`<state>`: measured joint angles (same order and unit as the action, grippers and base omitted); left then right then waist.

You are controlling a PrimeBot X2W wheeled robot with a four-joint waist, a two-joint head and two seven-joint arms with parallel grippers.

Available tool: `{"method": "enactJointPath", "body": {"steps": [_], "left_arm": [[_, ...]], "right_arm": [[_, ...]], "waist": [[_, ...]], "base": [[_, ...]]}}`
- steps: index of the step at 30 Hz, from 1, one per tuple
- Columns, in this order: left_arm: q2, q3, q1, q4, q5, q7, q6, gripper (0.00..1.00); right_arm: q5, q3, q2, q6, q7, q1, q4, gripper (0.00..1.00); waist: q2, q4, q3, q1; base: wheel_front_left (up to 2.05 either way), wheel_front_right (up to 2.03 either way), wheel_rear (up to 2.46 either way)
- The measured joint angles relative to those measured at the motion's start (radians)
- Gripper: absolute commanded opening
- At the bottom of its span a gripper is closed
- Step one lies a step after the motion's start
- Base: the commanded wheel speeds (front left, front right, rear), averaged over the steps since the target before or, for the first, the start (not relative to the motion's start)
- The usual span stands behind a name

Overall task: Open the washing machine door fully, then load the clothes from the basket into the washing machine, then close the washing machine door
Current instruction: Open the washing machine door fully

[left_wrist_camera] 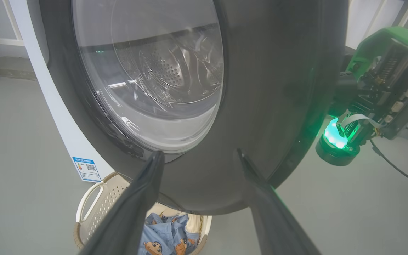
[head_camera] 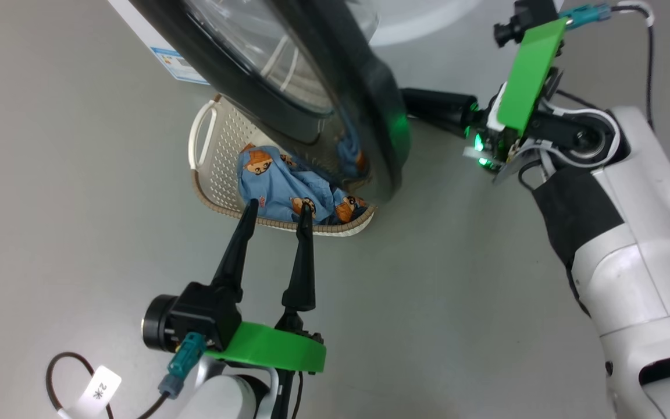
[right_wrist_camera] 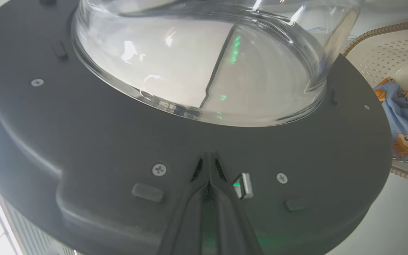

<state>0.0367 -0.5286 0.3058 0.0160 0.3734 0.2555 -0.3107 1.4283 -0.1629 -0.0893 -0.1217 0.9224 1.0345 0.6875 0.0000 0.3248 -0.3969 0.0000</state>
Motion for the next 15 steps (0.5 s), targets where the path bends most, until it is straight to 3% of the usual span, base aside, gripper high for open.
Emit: {"method": "enactJointPath", "body": {"steps": [15], "left_arm": [[0.0, 0.001, -0.005, 0.0, -0.002, 0.0, 0.0, 1.0]], "right_arm": [[0.082, -0.15, 0.001, 0.0, -0.004, -0.074, -0.084, 0.0]], "waist": [[0.0, -0.005, 0.012, 0.0001]], "base": [[0.0, 0.0, 0.0]]}}
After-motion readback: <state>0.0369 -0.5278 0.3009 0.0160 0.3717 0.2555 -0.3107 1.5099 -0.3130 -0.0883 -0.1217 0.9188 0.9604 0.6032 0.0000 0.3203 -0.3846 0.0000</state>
